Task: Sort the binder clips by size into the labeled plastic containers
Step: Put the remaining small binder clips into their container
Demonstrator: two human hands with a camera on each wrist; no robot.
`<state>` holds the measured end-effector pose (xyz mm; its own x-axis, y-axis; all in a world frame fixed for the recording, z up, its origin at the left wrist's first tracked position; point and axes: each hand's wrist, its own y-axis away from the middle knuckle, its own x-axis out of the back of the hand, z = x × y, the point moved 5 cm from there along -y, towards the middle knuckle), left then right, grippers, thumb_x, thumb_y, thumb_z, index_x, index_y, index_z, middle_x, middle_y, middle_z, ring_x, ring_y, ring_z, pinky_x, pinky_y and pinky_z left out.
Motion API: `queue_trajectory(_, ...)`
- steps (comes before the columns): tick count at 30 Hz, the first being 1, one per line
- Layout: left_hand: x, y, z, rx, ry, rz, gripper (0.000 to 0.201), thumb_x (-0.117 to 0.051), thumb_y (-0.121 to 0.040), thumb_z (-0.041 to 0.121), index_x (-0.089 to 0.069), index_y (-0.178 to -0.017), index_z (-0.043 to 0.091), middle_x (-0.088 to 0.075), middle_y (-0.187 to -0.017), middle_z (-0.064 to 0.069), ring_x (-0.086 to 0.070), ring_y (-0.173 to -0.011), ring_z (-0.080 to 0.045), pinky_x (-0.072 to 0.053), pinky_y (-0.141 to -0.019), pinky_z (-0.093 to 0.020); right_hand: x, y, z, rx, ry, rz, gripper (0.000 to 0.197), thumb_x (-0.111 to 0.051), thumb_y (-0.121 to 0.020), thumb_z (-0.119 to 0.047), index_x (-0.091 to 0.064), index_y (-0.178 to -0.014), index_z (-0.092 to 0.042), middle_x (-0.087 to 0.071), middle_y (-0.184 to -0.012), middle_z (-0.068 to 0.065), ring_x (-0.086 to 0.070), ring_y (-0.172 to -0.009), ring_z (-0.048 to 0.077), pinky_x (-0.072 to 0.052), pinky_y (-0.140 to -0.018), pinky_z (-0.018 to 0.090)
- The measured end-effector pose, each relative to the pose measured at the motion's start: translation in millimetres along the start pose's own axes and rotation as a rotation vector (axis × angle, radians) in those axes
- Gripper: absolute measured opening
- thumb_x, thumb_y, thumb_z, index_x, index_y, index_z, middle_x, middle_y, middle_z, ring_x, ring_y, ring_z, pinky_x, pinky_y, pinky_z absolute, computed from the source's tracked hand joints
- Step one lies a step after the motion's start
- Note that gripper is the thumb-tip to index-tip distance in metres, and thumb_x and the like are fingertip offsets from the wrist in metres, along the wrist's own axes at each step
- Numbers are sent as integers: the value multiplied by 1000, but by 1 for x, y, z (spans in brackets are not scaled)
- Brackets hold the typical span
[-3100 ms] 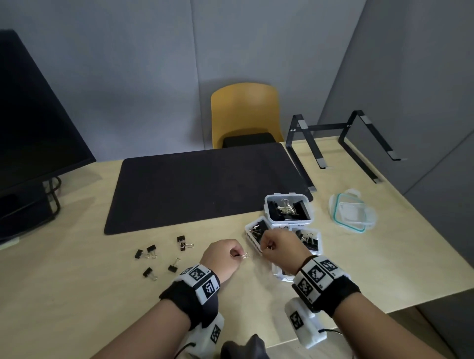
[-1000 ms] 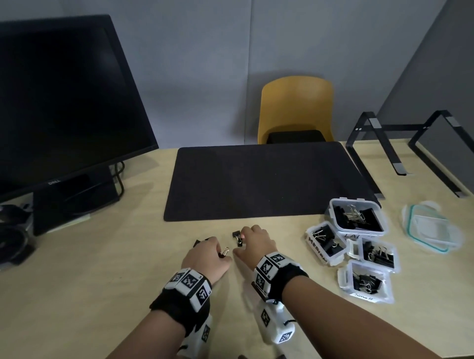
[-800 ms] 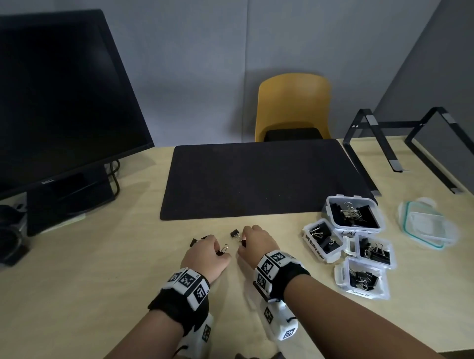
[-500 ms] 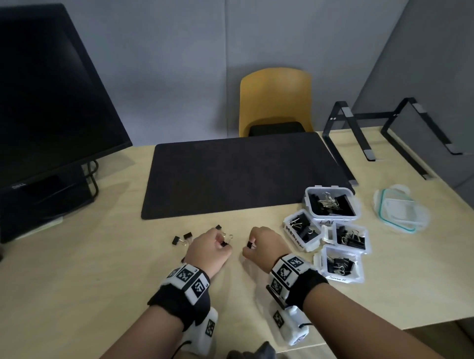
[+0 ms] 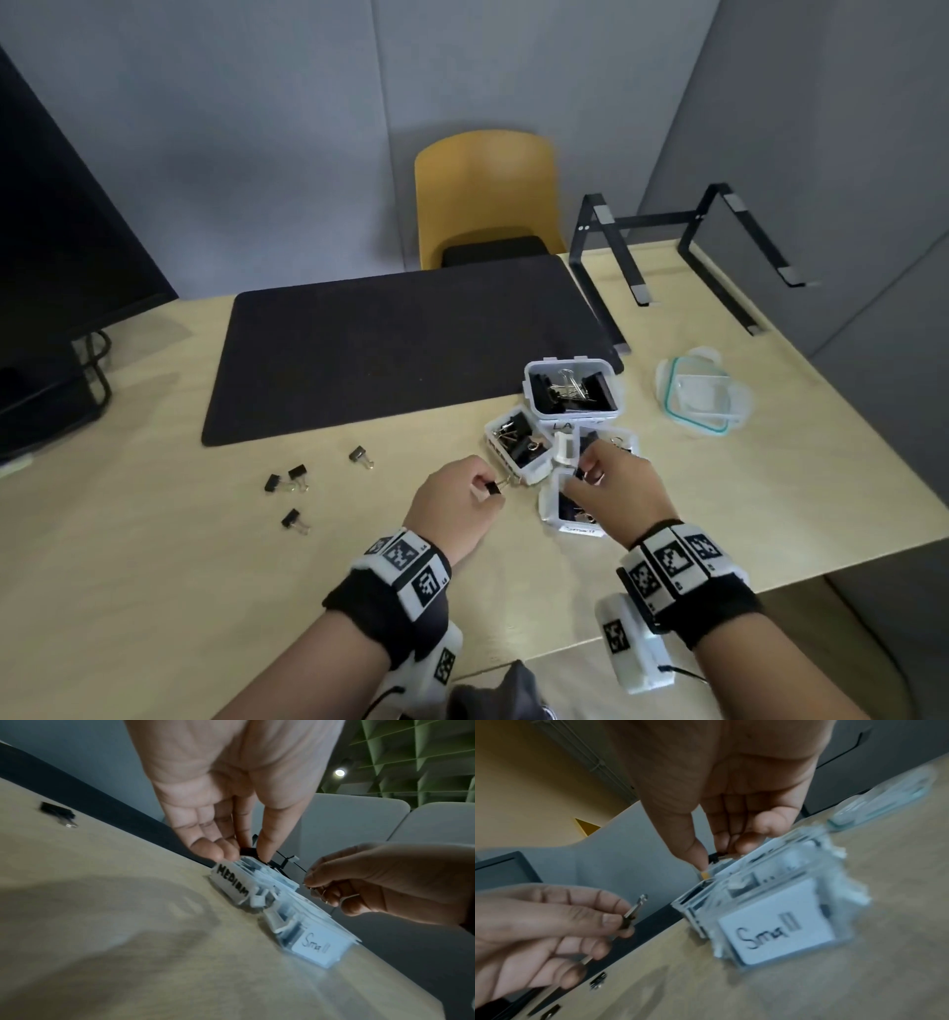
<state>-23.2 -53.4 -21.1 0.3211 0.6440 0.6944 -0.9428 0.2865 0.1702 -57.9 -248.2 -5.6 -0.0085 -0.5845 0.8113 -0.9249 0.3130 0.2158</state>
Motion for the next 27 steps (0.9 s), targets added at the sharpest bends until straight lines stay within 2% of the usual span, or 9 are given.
queue_trajectory(6, -27, 0, 34, -76, -1, -36, 16, -61, -85, 27, -61, -102, 26, -58, -96, 13, -53, -81, -5, -43, -74, -18, 7, -2, 32, 6, -93, -5, 16, -65, -81, -29, -58, -94, -23, -56, -85, -8, -54, -77, 13, -36, -63, 20)
queue_trajectory(10, -48, -5, 55, -146, -29, -76, 19, -61, -86, 27, -59, -105, 27, -54, -103, 12, -50, -81, -7, -46, -78, -23, 8, -3, 43, 0, -131, 10, 9, -60, -83, -19, -58, -90, -23, -60, -85, -4, -55, -75, 12, -36, -61, 12)
queue_trajectory(12, -55, -8, 58, -157, -39, -104, 24, -60, -87, 26, -58, -110, 28, -52, -111, 10, -48, -85, -8, -46, -82, -25, 9, -2, 42, 20, -134, -2, 11, -59, -83, -17, -56, -89, -26, -60, -84, -5, -54, -72, 8, -35, -60, 8)
queue_trajectory(14, -58, -9, 56, -151, -53, -128, 34, -60, -87, 27, -53, -121, 29, -47, -120, 10, -50, -99, -10, -44, -87, -25, 10, -1, 39, 34, -147, -9, 11, -58, -83, -16, -57, -89, -25, -61, -84, -4, -54, -70, 8, -35, -59, 9)
queue_trajectory(16, -53, -9, 52, -150, -56, -105, 40, -59, -89, 30, -49, -127, 29, -45, -123, 11, -50, -107, -9, -43, -92, -24, 11, -1, 32, 55, -158, -11, 9, -59, -84, -16, -58, -90, -23, -61, -85, -3, -53, -69, 9, -37, -60, 10)
queue_trajectory(19, -33, -5, 38, -148, -58, -11, 27, -55, -91, 28, -55, -118, 26, -48, -115, 9, -49, -95, -6, -42, -85, -20, 8, 1, 11, 117, -170, -32, 8, -59, -84, -16, -58, -91, -22, -61, -87, -2, -53, -69, 7, -38, -59, 9)
queue_trajectory(22, -8, 1, 8, -65, -100, 36, 19, -52, -91, 27, -58, -109, 25, -48, -109, 10, -50, -100, -9, -41, -85, -21, -5, 4, -17, 188, -178, -92, 10, -58, -86, -16, -61, -95, -17, -61, -90, -1, -53, -69, 7, -39, -60, 8)
queue_trajectory(25, 15, 4, -27, 54, -156, -34, 21, -52, -91, 29, -58, -110, 24, -51, -112, 6, -51, -107, -13, -41, -91, -26, -26, 6, -47, 273, -125, -150, 14, -57, -86, -16, -62, -99, -15, -59, -89, -4, -52, -75, 10, -41, -70, 19)
queue_trajectory(27, 30, 4, -47, 114, -200, -61, 21, -53, -91, 29, -58, -110, 23, -53, -115, 3, -53, -106, -14, -43, -92, -27, -42, 7, -67, 325, -92, -190, 16, -57, -86, -17, -62, -101, -15, -58, -89, -5, -51, -77, 9, -40, -72, 20)
